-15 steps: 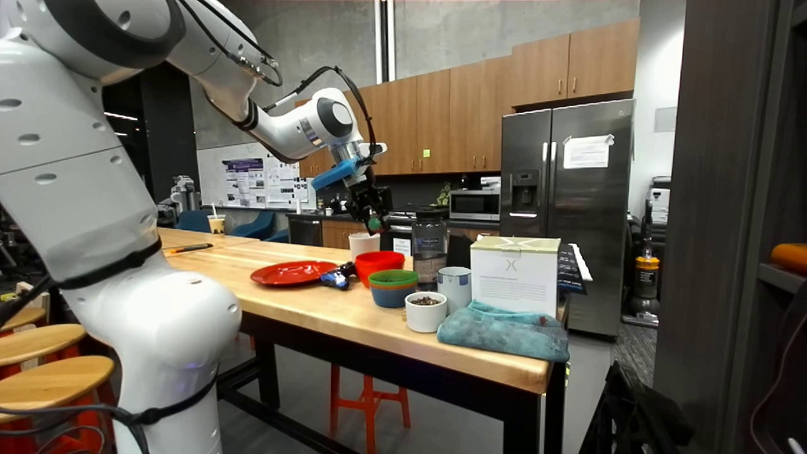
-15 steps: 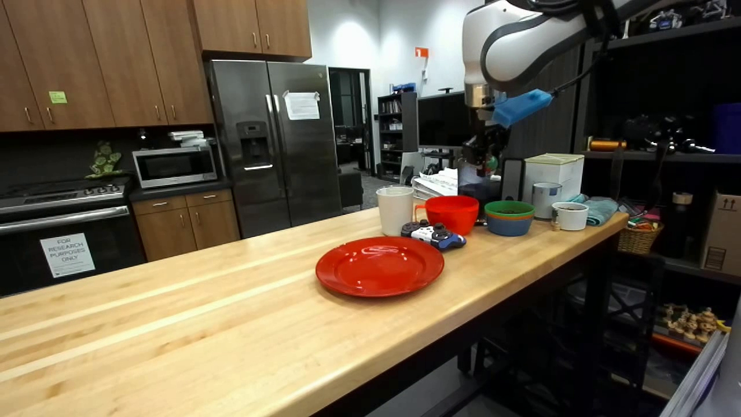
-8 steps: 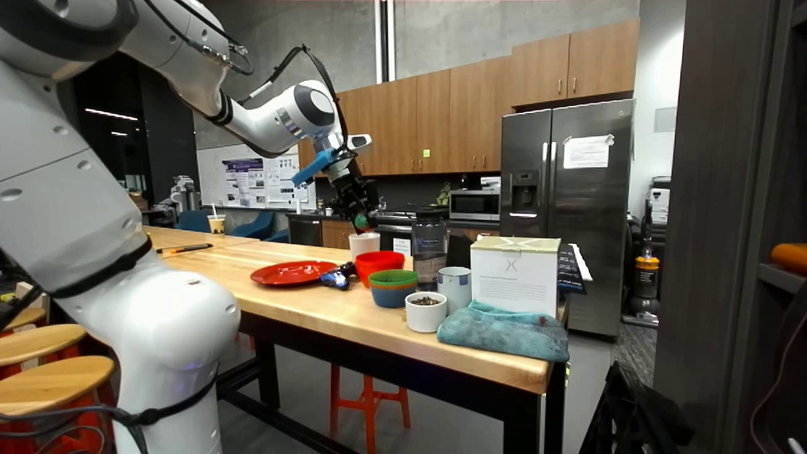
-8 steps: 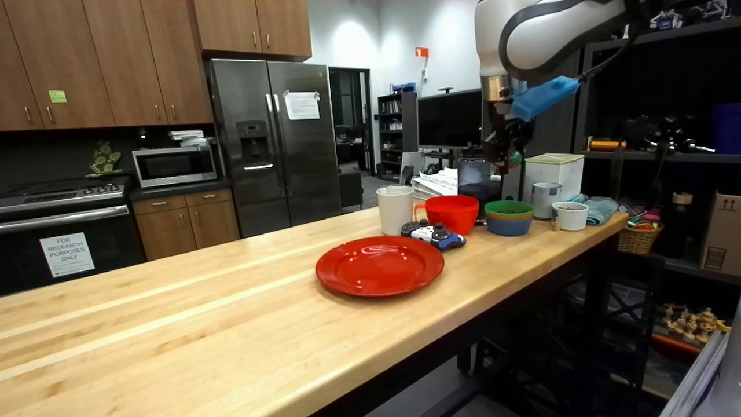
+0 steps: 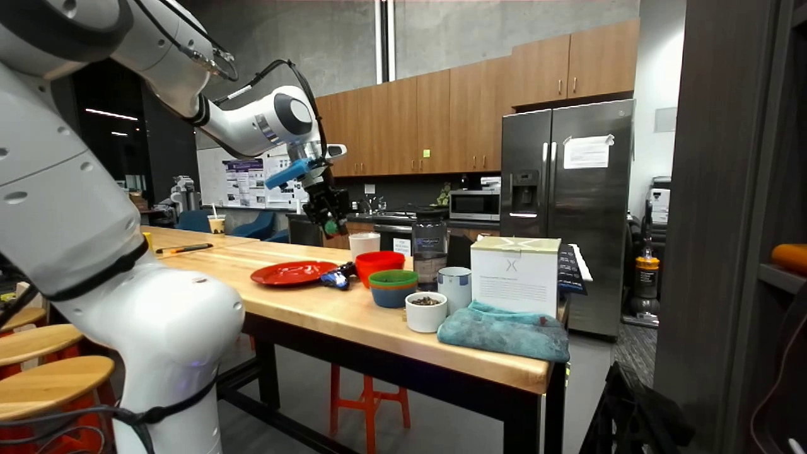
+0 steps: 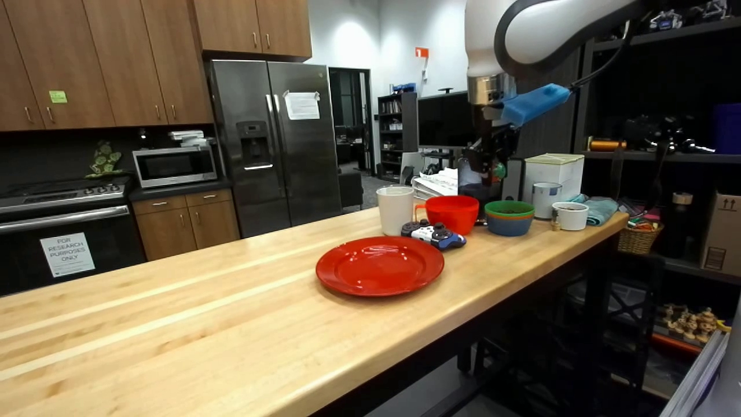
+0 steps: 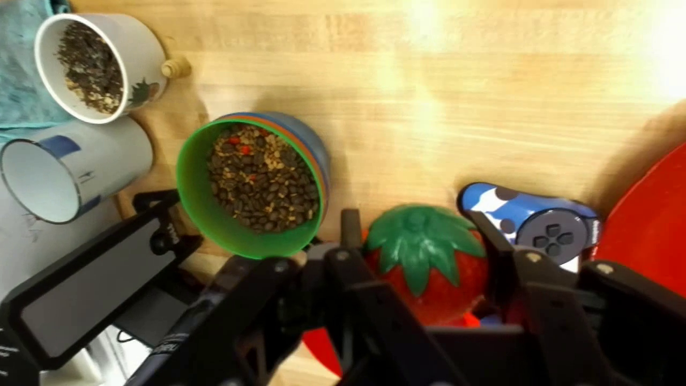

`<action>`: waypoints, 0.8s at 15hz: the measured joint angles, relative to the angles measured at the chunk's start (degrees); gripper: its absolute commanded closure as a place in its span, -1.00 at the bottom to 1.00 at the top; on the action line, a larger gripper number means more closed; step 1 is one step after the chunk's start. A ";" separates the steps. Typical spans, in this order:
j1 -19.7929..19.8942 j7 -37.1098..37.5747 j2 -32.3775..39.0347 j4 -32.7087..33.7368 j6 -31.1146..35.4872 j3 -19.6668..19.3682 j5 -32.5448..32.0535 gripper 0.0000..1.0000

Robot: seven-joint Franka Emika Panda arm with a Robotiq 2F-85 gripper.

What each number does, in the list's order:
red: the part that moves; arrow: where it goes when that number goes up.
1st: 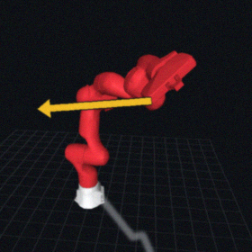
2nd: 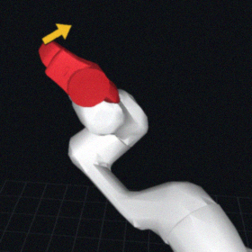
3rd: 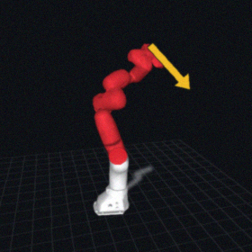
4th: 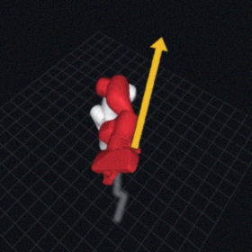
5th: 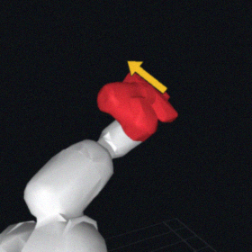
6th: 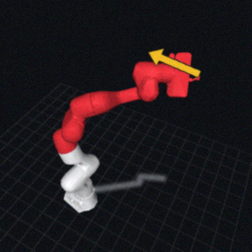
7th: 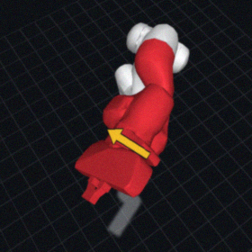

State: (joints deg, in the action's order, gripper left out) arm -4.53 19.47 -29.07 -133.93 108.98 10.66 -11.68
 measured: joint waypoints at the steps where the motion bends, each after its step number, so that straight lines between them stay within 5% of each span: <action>1: -0.67 -0.39 0.00 -0.68 0.30 0.16 0.80 0.51; 12: 0.15 3.73 0.24 -13.37 13.55 3.05 -3.56 0.51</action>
State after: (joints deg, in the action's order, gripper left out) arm -4.38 23.20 -28.83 -147.30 122.53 13.70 -15.23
